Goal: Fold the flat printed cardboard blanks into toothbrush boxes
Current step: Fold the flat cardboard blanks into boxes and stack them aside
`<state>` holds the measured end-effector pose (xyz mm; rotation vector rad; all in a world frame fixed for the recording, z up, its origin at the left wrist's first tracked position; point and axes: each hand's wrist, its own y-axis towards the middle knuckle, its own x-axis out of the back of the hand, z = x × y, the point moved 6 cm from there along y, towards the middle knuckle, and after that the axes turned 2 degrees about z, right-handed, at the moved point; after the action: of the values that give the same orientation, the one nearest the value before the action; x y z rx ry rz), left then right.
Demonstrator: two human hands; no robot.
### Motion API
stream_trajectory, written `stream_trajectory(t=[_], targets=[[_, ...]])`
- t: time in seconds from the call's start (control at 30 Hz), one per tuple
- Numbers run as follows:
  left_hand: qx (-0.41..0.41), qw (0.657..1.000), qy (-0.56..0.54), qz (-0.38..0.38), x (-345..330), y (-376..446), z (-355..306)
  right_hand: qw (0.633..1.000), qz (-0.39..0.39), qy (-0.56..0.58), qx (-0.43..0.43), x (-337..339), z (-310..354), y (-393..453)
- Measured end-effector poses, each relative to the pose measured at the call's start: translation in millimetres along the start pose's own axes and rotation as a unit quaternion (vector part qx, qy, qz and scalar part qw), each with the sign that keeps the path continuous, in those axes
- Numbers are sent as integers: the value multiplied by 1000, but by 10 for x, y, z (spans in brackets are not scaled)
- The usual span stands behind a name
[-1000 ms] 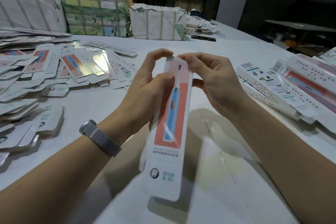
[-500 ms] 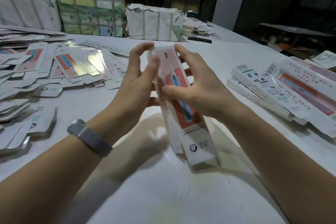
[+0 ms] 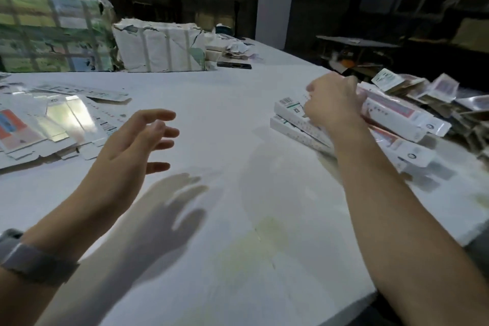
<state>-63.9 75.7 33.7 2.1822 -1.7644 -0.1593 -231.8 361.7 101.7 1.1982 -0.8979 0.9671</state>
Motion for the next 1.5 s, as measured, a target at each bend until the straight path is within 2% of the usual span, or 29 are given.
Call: stream_trajectory(t=[0.07, 0.13, 0.17, 0.23, 0.33, 0.4, 0.43, 0.5, 0.53, 0.6, 0.67, 0.73, 0.8, 0.87, 1.03, 1.13, 1.23, 1.37, 1.43, 1.5], targets=[[-2, 1000, 22, -1, 7, -13, -26, 993, -72, 67, 71, 103, 188, -83], [1, 999, 50, -3, 22, -25, -36, 962, -95, 211, 147, 156, 437, -255], [5, 998, 55, -7, 30, -24, -37, 937, -69, 293, 176, 136, 589, -371], [8, 997, 74, -14, 40, -20, -41, 867, 35, 437, 235, 38, 959, -692], [-14, 982, 189, -9, 88, -8, -69, 774, 157, 520, 324, -64, 1395, -1217], [-2, 939, 343, 4, 213, 38, -32, 741, 194, 527, 369, -128, 1534, -1471], [36, 903, 428, 13, 326, 72, 24, 736, 205, 520, 383, -161, 1564, -1558], [168, 810, 562, 10, 732, 91, 169, 730, 223, 500, 409, -220, 1618, -1693], [223, 773, 594, -13, 975, 71, 208, 726, 228, 495, 420, -240, 1634, -1742], [280, 727, 621, -89, 1418, -3, 199, 720, 229, 491, 434, -245, 1652, -1796], [328, 699, 618, -146, 1725, -104, 208, 717, 223, 487, 447, -224, 1661, -1830], [386, 679, 608, -141, 1868, -181, 280, 715, 220, 484, 454, -213, 1662, -1851], [401, 681, 604, -102, 1872, -199, 341, 714, 223, 484, 454, -216, 1661, -1853], [365, 690, 620, -82, 1804, -155, 327, 711, 223, 488, 454, -207, 1656, -1848], [270, 669, 687, -82, 1634, -77, 210, 706, 218, 502, 450, -171, 1631, -1824], [258, 679, 683, -72, 1659, -95, 193, 702, 216, 511, 447, -169, 1627, -1821], [211, 697, 675, -119, 1627, -60, 64, 699, 221, 514, 445, -188, 1629, -1818], [26, 755, 636, -155, 1229, 31, -271, 700, 209, 525, 437, -192, 1627, -1781], [-102, 780, 600, -148, 855, 16, -478, 705, 188, 547, 410, -200, 1604, -1714], [-220, 811, 529, -117, 463, -69, -661, 730, 149, 544, 385, -222, 1578, -1621]])
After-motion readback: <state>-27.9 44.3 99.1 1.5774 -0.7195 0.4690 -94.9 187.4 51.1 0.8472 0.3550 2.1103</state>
